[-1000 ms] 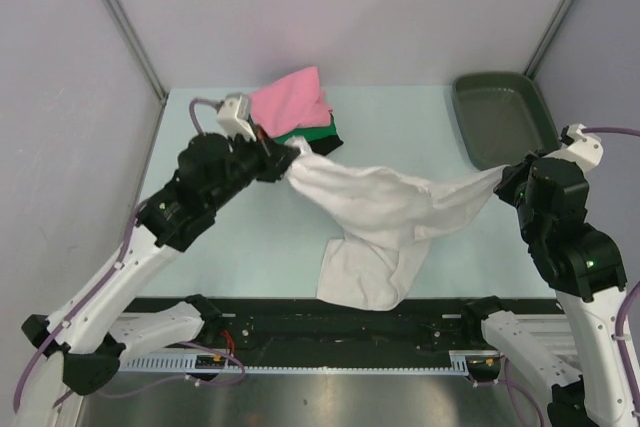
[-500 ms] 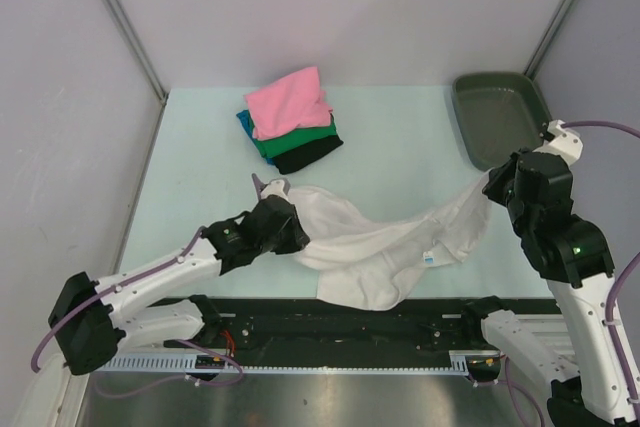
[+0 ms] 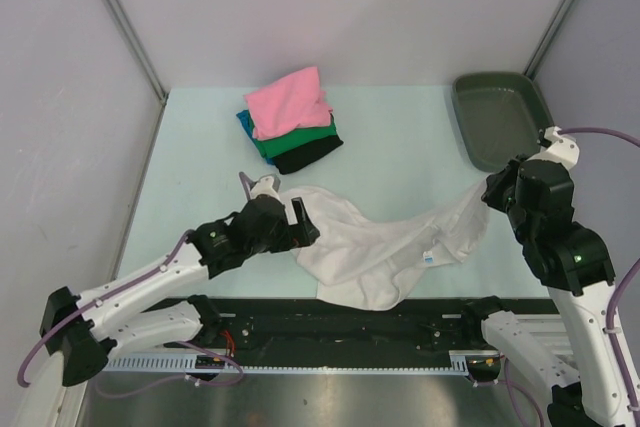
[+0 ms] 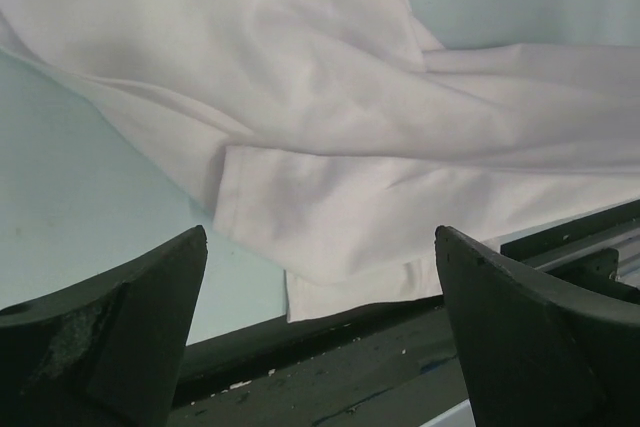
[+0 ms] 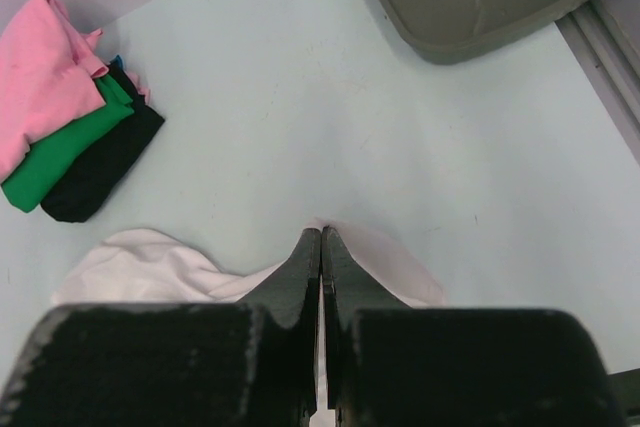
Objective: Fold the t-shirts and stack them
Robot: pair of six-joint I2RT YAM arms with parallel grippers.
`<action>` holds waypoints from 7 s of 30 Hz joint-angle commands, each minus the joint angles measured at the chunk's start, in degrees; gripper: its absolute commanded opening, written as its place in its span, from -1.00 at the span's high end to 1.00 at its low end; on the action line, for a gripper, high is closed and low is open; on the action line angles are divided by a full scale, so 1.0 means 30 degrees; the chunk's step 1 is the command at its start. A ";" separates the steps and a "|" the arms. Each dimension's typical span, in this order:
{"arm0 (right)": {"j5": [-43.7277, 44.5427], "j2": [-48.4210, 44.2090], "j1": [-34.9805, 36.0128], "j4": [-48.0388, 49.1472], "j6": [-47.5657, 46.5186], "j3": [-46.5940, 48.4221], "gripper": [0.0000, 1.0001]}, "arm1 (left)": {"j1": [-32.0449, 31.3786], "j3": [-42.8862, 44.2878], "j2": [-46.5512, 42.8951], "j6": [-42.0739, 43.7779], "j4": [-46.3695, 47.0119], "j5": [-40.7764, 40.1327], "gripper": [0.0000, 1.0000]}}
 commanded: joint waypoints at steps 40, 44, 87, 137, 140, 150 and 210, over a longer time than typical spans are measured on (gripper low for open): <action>0.0081 -0.0829 -0.0113 0.1443 -0.0938 -0.2562 1.00 | 0.2267 0.1978 1.0447 0.2416 0.3262 0.3806 -0.27; 0.0168 -0.0829 -0.0113 0.1501 -0.0938 -0.2591 1.00 | 0.2296 0.2036 1.0507 0.2504 0.3322 0.4363 0.11; -1.2777 -0.4224 -0.0142 1.2221 -0.2344 0.4906 1.00 | 0.2824 1.0942 -0.7214 0.7513 0.2497 0.2338 1.00; -0.5747 1.0735 -0.2338 2.1330 0.0000 -0.6020 1.00 | 1.1200 0.1038 0.1944 0.4584 0.7628 -0.0209 1.00; -0.5837 1.2027 -0.2602 2.2298 0.0001 -0.5288 1.00 | 1.2136 0.1800 0.3118 0.4293 0.8154 0.0553 1.00; -0.5779 1.5222 -0.3072 2.1835 -0.1228 0.0334 1.00 | 1.3750 0.6282 0.6783 0.4495 0.8097 0.1989 1.00; -1.0554 1.5838 1.0252 1.2601 -0.1234 0.0903 -0.99 | 1.5626 0.2506 -0.2995 0.5549 -0.0272 0.4011 -0.99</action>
